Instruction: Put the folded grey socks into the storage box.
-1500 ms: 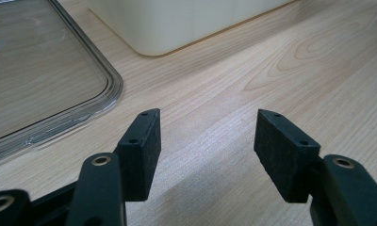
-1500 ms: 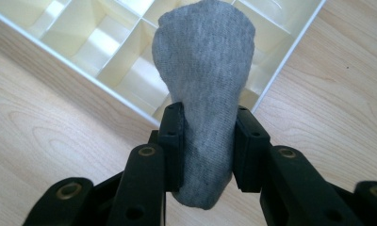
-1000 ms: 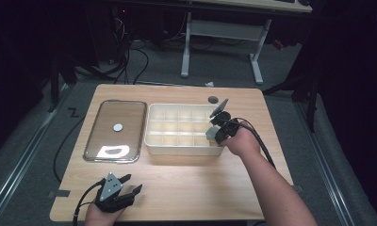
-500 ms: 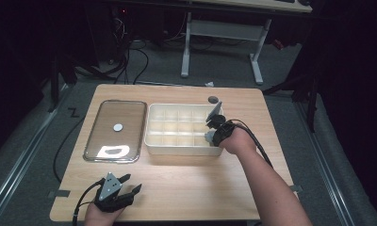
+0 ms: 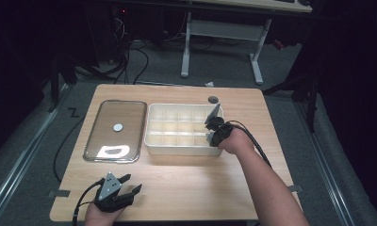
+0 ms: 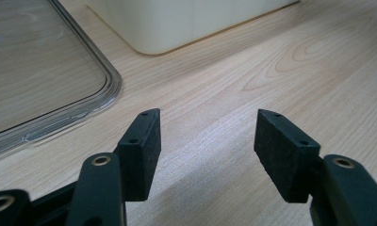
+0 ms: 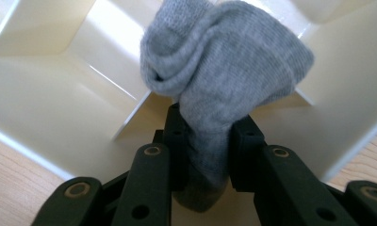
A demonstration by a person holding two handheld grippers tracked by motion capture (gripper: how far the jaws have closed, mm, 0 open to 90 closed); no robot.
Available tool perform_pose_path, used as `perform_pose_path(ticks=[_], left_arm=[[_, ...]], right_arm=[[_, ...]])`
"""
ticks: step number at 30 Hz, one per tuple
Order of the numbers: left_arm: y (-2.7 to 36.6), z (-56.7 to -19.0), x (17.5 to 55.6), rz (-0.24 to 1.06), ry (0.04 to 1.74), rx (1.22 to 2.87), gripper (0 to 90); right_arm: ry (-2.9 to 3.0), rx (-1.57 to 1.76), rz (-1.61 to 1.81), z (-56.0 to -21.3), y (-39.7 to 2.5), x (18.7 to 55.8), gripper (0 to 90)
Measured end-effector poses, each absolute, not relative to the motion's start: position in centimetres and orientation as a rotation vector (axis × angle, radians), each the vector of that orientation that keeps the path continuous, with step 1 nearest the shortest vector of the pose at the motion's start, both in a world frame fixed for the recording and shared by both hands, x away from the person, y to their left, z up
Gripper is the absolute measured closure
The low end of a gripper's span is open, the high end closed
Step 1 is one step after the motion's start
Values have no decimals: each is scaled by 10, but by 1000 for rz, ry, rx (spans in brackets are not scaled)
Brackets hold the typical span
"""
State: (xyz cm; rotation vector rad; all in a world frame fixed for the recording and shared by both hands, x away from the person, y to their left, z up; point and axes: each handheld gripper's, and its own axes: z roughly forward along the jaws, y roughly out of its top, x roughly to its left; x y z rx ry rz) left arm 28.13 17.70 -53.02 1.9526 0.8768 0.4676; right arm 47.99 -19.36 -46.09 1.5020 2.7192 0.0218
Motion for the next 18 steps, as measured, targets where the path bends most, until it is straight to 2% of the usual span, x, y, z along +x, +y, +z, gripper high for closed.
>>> perform_pose_path(ticks=[11, 18], left_arm=[[176, -530, 281, 463, 874, 1960, 423], [176, -530, 282, 455, 877, 1963, 422]], right_arm=[[2729, 1459, 16, -466, -192, 481, 730], [2707, 1471, 32, -461, -192, 480, 675]])
